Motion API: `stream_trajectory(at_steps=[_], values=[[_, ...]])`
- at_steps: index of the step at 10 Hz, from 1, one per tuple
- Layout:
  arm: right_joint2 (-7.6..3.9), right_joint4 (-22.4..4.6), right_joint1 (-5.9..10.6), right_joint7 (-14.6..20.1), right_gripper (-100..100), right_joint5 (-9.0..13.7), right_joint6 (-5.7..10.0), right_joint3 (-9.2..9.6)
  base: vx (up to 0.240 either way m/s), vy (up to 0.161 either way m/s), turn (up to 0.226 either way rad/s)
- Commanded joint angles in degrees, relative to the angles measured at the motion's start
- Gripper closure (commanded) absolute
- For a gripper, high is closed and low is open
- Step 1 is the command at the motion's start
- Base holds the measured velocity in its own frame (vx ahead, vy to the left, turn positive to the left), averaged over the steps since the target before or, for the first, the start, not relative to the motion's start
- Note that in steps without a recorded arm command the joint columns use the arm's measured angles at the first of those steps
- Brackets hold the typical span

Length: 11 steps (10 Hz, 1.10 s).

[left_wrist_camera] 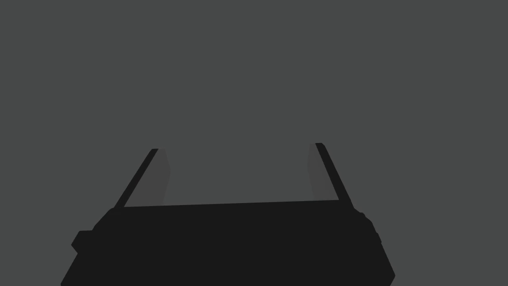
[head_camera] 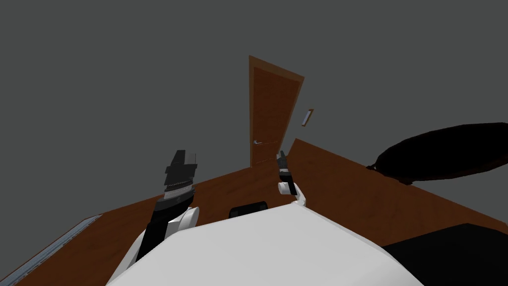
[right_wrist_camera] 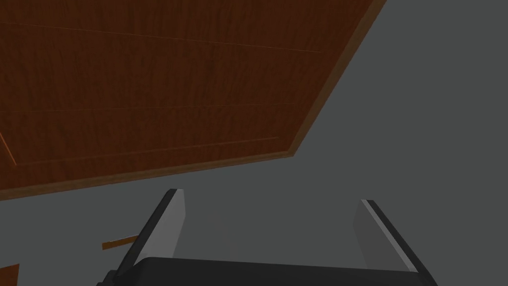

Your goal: Pull the door open

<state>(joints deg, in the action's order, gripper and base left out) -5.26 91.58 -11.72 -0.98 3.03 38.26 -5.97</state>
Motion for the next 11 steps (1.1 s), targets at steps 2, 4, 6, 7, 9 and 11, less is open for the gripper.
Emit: stream_trajectory(at_steps=[2,4,6,7,9,11], values=[[-0.45,-4.7,1.83,0.4,-100,0.1,0.65,-0.61,0.100,-0.052,0.112],[-0.68,-8.4,3.28,0.6,-100,0.1,1.29,-1.02,0.079,-0.047,0.130],[-0.90,-12.2,4.74,0.8,-100,0.1,1.93,-1.44,0.089,-0.041,0.131],[-1.00,-14.0,5.47,0.9,-100,0.1,2.25,-1.64,0.084,-0.053,0.119],[-1.18,-17.5,6.92,1.1,-100,0.1,2.89,-2.06,0.090,-0.055,0.135],[-1.28,-19.7,7.65,1.2,-100,0.2,3.20,-2.26,0.052,-0.037,0.048]])
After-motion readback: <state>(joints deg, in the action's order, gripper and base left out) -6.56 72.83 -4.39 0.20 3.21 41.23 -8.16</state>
